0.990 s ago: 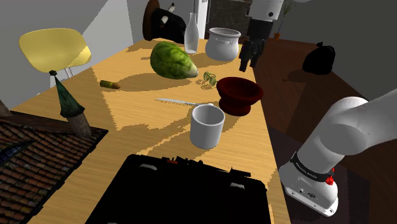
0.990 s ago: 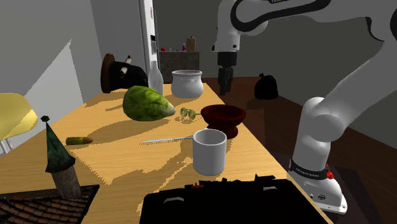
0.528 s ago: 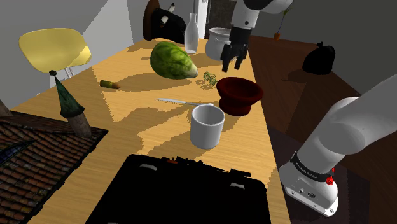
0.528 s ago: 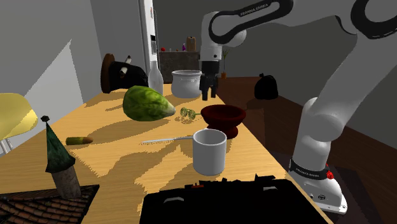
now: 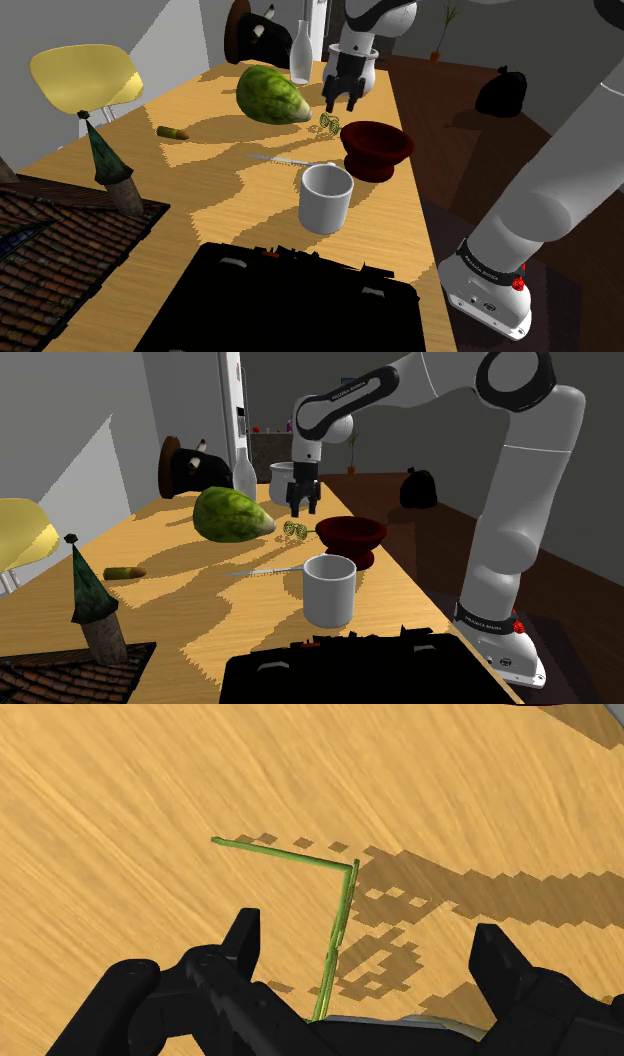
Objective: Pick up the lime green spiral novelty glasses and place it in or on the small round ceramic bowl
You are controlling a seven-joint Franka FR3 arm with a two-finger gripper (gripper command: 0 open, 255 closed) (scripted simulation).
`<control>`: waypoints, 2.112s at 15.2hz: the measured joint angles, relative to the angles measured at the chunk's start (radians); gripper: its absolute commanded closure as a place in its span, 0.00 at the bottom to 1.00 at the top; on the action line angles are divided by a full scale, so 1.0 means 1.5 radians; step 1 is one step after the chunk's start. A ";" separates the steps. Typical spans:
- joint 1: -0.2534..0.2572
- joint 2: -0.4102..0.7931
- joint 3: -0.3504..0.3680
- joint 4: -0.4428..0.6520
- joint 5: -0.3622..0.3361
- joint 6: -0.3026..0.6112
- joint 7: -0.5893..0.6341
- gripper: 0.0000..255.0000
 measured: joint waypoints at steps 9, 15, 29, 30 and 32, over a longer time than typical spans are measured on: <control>-0.006 0.113 -0.006 0.056 0.019 0.055 0.006 0.00; -0.003 0.119 -0.003 0.038 0.022 0.080 0.005 0.00; -0.003 0.119 -0.003 0.038 0.022 0.081 0.005 1.00; -0.003 0.117 -0.003 0.040 0.021 0.077 0.007 1.00; -0.003 0.111 -0.004 0.046 0.020 0.065 0.008 1.00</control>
